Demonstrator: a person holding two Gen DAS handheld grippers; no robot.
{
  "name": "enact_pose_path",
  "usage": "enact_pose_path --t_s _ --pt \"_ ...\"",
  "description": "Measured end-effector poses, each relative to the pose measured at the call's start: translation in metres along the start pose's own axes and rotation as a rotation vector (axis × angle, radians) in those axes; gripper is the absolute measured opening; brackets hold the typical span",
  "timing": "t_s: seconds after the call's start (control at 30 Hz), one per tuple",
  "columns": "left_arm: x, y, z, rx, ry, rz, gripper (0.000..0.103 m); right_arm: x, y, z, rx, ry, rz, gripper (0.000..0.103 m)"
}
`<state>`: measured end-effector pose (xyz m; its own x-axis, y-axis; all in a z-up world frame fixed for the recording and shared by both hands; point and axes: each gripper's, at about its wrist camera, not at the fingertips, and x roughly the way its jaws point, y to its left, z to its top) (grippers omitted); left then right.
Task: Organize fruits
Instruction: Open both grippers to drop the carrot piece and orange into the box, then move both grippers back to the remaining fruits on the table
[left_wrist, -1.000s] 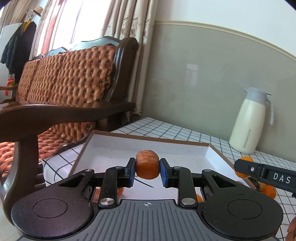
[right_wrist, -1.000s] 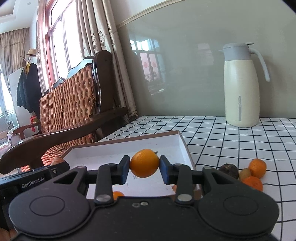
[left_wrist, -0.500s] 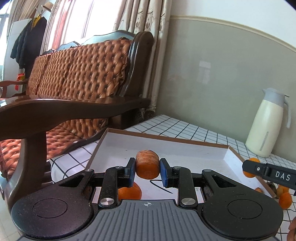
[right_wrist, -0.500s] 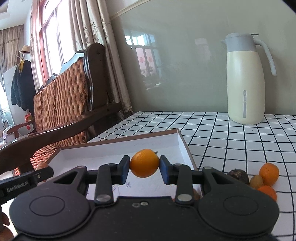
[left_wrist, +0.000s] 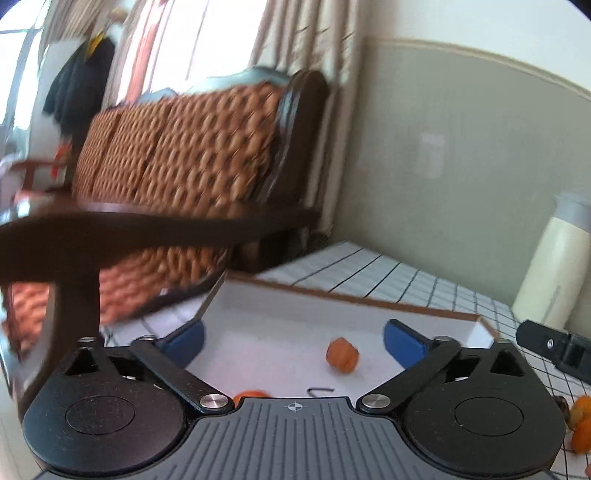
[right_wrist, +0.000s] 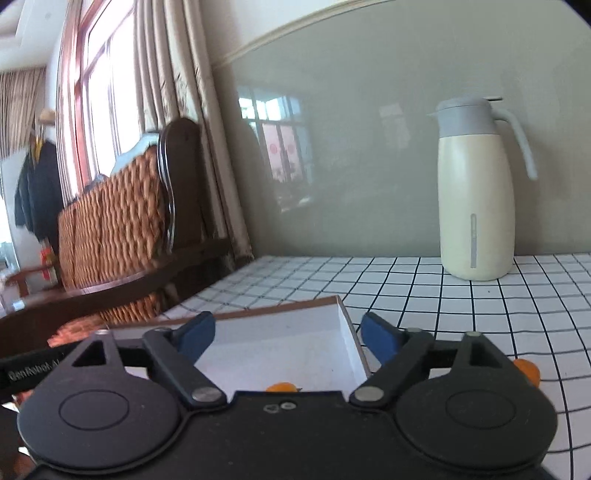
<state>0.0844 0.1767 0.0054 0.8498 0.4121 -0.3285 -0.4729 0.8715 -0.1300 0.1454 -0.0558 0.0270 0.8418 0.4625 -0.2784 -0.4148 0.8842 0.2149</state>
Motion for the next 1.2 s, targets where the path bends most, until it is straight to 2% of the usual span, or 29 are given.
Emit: enact_pose_path --t_s 0.07,0.1,0.43,0.8,1.0,1.2 --pt "-0.007 -0.001 0.0 0.013 -0.023 0.0 0.103 -0.008 -0.007 0.002 0.033 -0.019 -0.001 0.096" --pt "-0.009 -0.002 0.0 0.02 -0.02 0.004 0.103 -0.013 -0.01 0.003 0.044 -0.035 -0.003 0.097" --pt "-0.029 -0.005 0.001 0.04 -0.025 -0.039 0.103 -0.044 -0.043 0.008 0.089 -0.066 -0.056 0.097" --pt "-0.049 -0.05 -0.014 0.158 -0.023 -0.163 0.103 -0.066 -0.069 0.0 0.096 -0.054 -0.13 0.097" --pt "-0.06 -0.075 -0.022 0.196 -0.005 -0.246 0.103 -0.08 -0.084 -0.002 0.117 -0.041 -0.15 0.097" --pt "-0.069 -0.097 -0.032 0.233 0.01 -0.3 0.103 -0.094 -0.1 -0.005 0.135 -0.029 -0.209 0.097"
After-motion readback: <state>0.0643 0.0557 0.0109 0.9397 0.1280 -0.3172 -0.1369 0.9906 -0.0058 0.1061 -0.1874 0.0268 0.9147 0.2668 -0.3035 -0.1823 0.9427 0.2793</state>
